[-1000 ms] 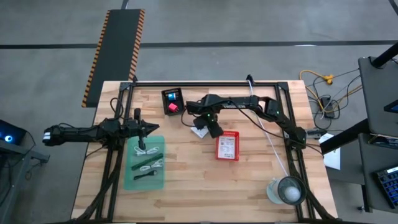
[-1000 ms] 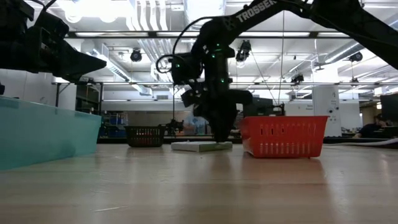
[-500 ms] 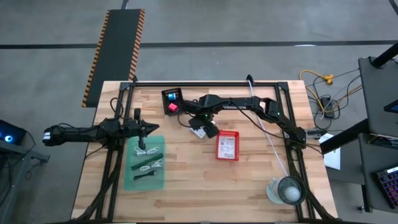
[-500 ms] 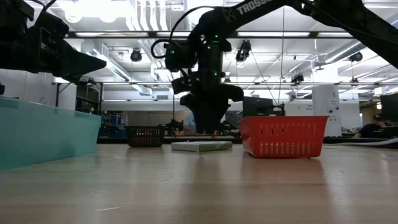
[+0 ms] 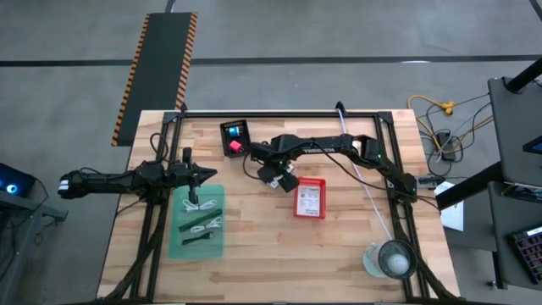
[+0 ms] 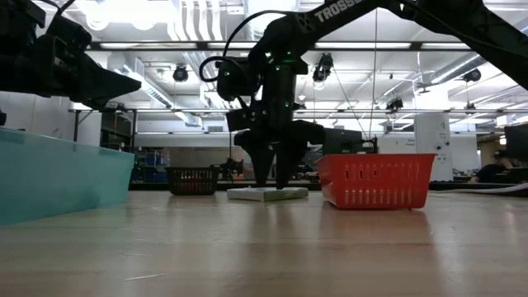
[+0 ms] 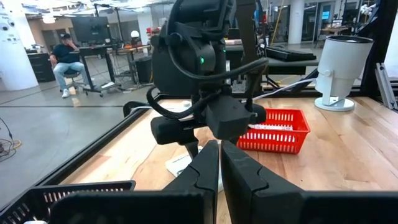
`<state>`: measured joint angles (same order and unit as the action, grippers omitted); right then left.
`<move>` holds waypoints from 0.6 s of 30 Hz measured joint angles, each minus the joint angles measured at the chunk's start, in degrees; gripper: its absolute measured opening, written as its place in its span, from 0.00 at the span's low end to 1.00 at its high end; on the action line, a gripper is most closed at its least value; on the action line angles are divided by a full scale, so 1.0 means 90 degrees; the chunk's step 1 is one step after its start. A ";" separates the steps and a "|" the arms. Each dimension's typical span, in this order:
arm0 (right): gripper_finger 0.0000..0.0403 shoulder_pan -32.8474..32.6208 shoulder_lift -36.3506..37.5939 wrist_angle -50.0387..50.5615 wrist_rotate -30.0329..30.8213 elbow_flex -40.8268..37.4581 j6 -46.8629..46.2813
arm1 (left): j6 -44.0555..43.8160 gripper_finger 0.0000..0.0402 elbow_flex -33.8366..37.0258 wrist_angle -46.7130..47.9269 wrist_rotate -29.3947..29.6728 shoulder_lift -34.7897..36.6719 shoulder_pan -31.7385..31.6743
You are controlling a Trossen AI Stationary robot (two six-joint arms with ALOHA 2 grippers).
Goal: Pick and place items into bin
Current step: Put the white USB box into the orange bin
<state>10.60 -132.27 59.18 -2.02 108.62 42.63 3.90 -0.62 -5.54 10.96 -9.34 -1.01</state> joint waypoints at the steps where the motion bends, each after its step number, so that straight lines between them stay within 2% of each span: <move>1: 0.65 0.0001 0.0000 0.0036 0.0005 0.0000 0.0010 | 0.0002 0.00 0.0000 0.0002 0.0000 0.0001 0.0002; 10: 0.69 0.0006 0.0000 -0.0011 0.0102 -0.0107 0.0262 | 0.0000 0.00 0.0000 0.0002 0.0000 0.0000 0.0002; 18: 0.71 0.0001 0.0038 -0.0533 0.0205 -0.0662 0.0832 | 0.0000 0.00 0.0000 0.0002 0.0000 0.0000 0.0000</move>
<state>10.61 -131.93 54.38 -0.18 102.66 50.12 3.90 -0.62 -5.52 10.96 -9.34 -1.02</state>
